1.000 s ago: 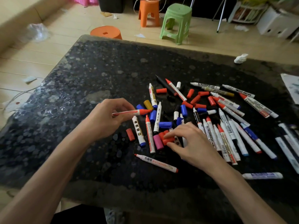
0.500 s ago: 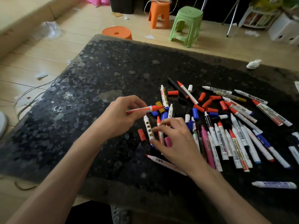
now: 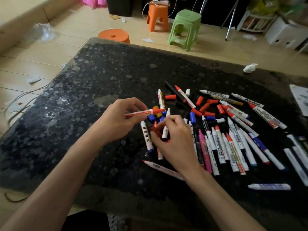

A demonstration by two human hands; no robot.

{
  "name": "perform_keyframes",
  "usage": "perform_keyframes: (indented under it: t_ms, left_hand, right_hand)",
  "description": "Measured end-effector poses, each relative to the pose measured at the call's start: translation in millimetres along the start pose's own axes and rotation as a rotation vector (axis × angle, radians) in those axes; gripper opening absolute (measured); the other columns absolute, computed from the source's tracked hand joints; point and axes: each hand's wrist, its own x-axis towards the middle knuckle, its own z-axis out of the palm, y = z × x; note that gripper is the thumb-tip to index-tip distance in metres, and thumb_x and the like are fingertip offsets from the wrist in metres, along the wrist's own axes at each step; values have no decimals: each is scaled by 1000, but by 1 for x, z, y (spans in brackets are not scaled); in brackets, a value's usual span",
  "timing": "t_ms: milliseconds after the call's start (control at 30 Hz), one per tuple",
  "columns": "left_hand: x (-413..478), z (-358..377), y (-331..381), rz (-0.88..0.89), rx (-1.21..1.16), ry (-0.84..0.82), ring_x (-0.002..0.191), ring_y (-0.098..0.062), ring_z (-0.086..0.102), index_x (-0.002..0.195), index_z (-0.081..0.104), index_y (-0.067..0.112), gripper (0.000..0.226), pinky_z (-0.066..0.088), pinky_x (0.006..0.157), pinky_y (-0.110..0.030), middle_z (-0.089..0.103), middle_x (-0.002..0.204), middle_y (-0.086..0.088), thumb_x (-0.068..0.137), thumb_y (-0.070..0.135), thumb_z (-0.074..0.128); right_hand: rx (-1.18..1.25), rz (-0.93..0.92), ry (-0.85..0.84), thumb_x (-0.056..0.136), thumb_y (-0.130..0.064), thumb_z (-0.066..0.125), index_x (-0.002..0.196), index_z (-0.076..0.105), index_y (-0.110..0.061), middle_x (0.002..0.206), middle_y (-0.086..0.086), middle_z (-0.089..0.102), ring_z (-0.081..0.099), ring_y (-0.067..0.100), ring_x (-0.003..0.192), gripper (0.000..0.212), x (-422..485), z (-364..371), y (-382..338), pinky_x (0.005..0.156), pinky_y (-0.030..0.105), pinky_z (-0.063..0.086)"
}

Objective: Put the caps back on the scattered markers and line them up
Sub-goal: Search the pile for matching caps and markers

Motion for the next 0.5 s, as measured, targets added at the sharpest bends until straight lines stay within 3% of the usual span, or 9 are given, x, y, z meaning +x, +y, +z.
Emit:
perform_keyframes:
  t_ms: [133, 267, 400, 500]
  left_hand:
    - [3, 13, 15, 56, -11, -73, 87, -10, 73, 99, 74, 38, 9, 58, 88, -48, 77, 91, 12, 90, 37, 75]
    - [11, 31, 29, 94, 2, -134, 87, -12, 74, 98, 76, 41, 10, 58, 88, -49, 77, 92, 14, 90, 36, 76]
    - [19, 50, 45, 139, -2, -166, 85, -9, 73, 95, 76, 41, 11, 58, 87, -46, 76, 89, 15, 89, 31, 77]
    - [23, 64, 55, 163, -13, -197, 80, -11, 72, 97, 76, 38, 13, 57, 77, -32, 75, 87, 16, 90, 27, 78]
  right_hand:
    - [324, 193, -29, 97, -36, 71, 105, 66, -32, 96, -15, 72, 70, -1, 92, 10, -7, -65, 26, 80, 24, 59]
    - [380, 166, 65, 98, -24, 71, 112, 69, -32, 106, -20, 73, 69, 0, 105, 17, -18, -96, 48, 91, 21, 56]
    - [394, 112, 110, 96, -16, 73, 114, 71, -28, 108, -19, 73, 69, 3, 108, 22, -25, -111, 58, 92, 20, 55]
    - [346, 75, 129, 96, -17, 74, 116, 73, -25, 109, -16, 73, 69, 6, 109, 22, -26, -120, 65, 93, 24, 55]
